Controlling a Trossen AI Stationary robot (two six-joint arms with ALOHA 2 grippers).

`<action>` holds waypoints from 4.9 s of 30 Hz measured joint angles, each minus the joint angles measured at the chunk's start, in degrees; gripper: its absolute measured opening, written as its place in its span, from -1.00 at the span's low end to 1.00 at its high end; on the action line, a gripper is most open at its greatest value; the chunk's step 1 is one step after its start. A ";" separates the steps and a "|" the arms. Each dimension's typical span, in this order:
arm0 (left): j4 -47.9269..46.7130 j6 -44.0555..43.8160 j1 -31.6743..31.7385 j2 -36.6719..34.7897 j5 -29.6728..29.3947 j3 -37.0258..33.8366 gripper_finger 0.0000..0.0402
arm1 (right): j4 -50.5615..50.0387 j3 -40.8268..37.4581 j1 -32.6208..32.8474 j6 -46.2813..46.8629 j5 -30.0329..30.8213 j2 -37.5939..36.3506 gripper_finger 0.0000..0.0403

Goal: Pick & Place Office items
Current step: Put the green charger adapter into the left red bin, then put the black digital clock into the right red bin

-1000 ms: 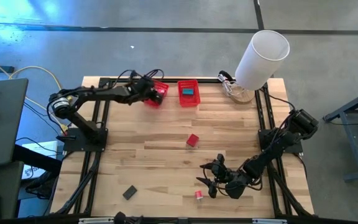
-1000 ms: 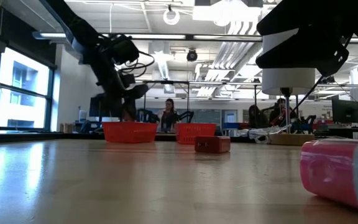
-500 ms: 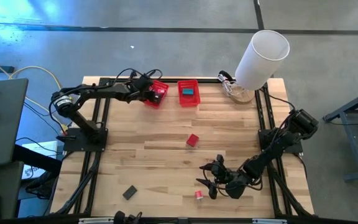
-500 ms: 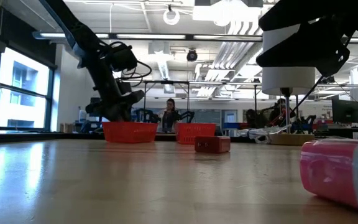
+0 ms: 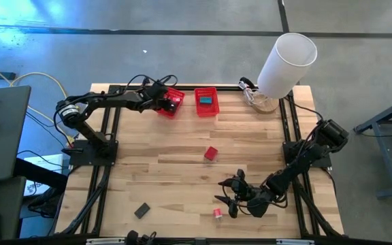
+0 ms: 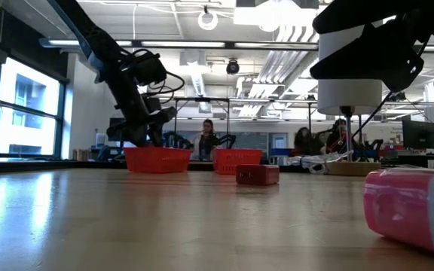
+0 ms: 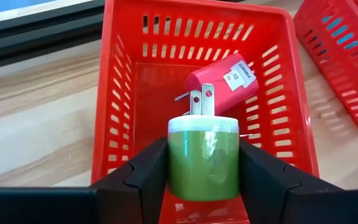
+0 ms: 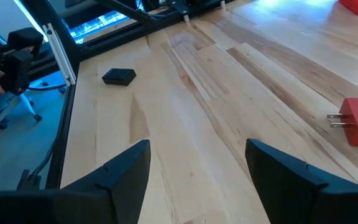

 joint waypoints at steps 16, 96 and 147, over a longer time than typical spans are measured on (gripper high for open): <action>0.13 3.42 -0.02 0.00 1.39 -0.03 -0.06 | -0.02 0.00 0.00 0.00 -1.53 0.00 0.25; -7.94 18.81 -30.12 -11.98 -8.72 0.00 0.45 | 0.00 0.00 0.53 -0.83 -5.57 0.00 0.25; -18.99 1.91 -60.25 -16.83 7.40 -0.07 0.45 | -0.01 0.00 -3.08 -4.50 -6.02 0.00 0.25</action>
